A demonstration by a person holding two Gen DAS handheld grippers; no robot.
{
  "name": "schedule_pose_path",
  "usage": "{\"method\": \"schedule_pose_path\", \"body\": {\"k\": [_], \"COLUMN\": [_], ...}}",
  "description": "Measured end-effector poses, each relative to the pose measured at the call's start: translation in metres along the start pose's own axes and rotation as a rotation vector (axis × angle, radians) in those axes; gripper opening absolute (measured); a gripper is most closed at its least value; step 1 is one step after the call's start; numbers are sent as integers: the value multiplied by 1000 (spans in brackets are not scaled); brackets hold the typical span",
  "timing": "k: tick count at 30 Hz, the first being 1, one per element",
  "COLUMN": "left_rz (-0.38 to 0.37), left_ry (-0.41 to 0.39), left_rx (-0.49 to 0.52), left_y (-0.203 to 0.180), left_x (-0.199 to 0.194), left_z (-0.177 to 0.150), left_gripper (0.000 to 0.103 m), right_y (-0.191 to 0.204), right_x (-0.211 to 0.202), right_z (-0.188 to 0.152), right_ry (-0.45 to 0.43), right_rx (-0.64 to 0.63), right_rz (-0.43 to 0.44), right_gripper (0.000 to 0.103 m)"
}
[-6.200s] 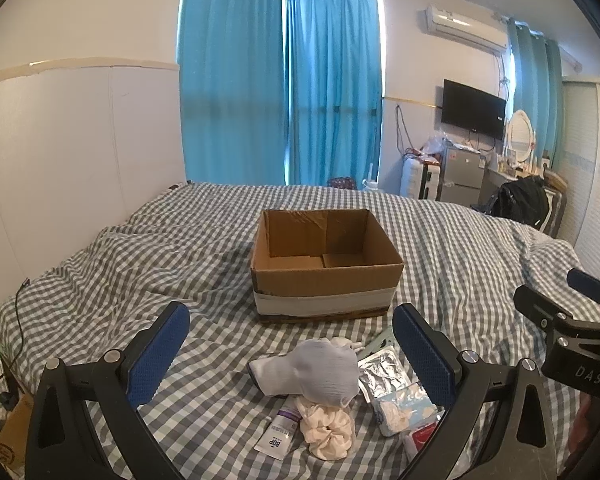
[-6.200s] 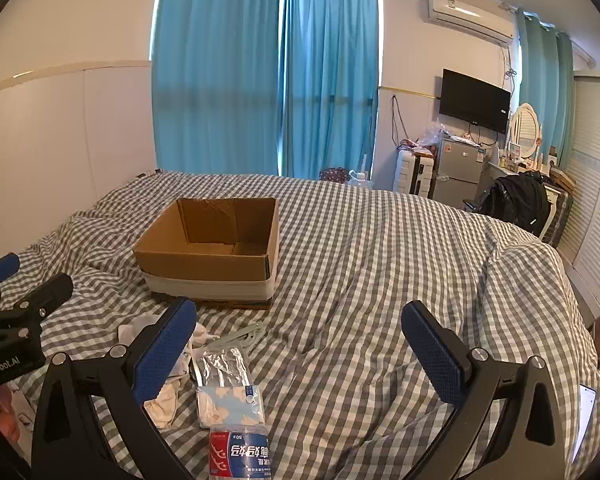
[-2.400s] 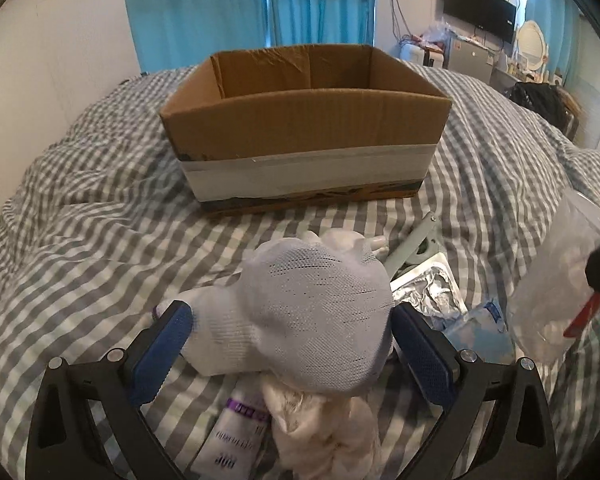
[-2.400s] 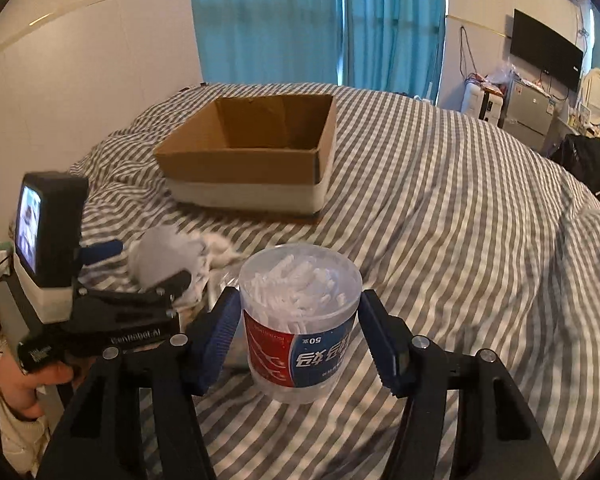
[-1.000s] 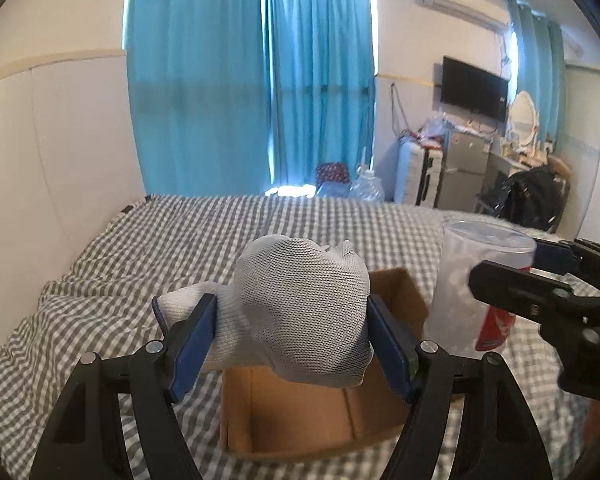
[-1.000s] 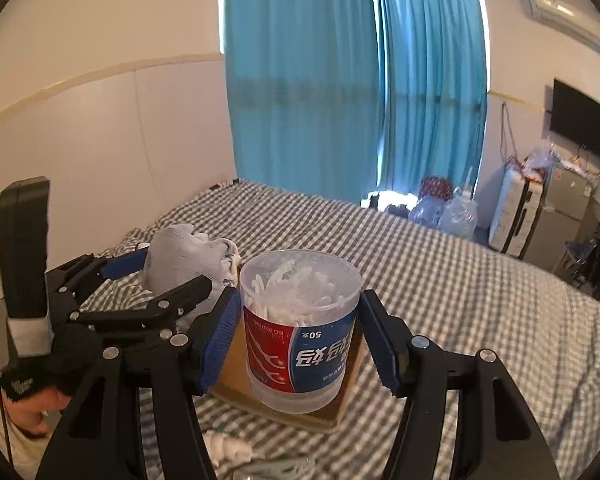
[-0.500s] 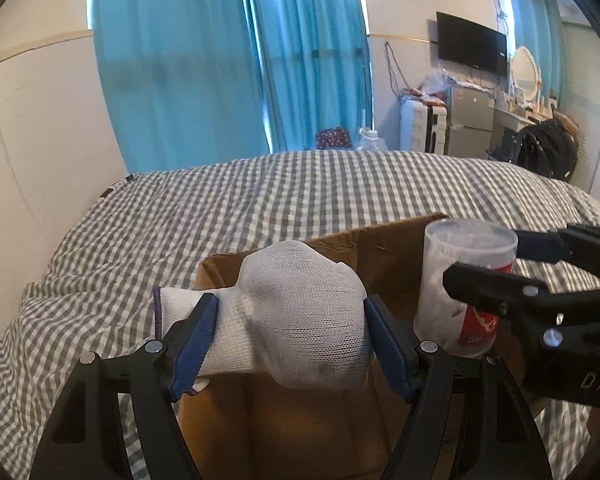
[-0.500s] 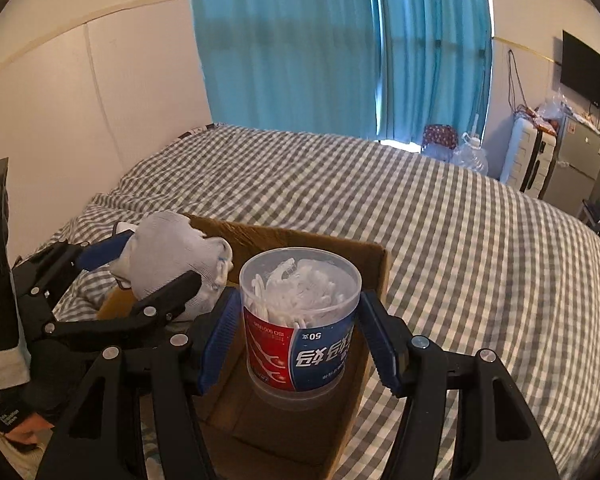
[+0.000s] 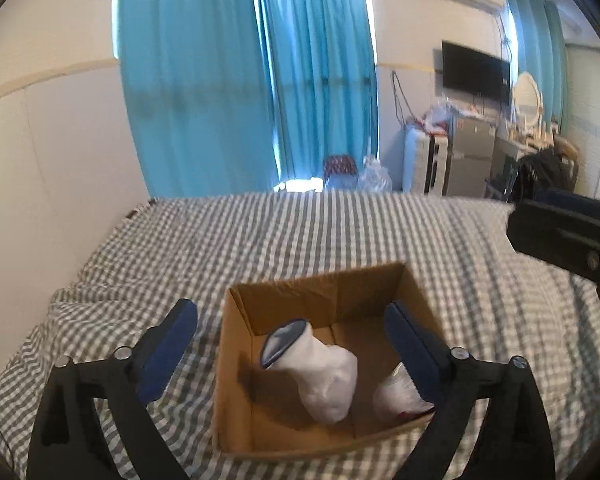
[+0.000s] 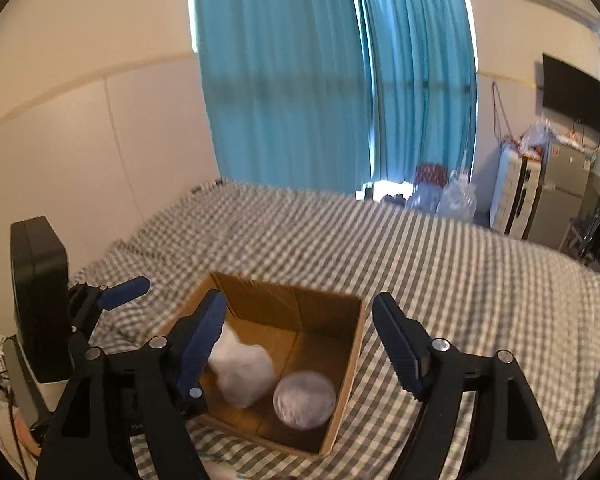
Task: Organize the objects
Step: 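Carry the sock and swab tub into the box and open both tools, then grasp the cream lace cloth with the left tool while the right tool grasps the tissue pack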
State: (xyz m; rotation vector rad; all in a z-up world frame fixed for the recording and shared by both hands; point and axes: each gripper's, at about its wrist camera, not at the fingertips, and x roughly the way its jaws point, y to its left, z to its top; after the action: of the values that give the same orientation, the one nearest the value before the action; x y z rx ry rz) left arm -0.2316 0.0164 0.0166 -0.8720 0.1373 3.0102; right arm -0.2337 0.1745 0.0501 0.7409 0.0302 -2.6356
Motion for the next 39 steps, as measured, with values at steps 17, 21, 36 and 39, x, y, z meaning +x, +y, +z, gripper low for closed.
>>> {"method": "schedule_pose_path", "body": {"k": [17, 21, 36, 39], "left_rz": [65, 53, 138, 165], "left_ry": [-85, -64, 151, 193], "left_rx": [-14, -22, -92, -68], "left_y": [-7, -8, -4, -12], "left_x": [-123, -131, -74, -65], "left_z": [-14, -31, -134, -164], "left_gripper": [103, 103, 103, 103], "right_y": [23, 32, 19, 16], "right_x": [-142, -153, -78, -55], "right_z": [-8, -20, -102, -128], "right_ry": [-88, -91, 83, 135], "right_rx": [-113, -140, -114, -106], "right_rz": [-61, -49, -37, -61], "right_gripper": [94, 96, 96, 96]}}
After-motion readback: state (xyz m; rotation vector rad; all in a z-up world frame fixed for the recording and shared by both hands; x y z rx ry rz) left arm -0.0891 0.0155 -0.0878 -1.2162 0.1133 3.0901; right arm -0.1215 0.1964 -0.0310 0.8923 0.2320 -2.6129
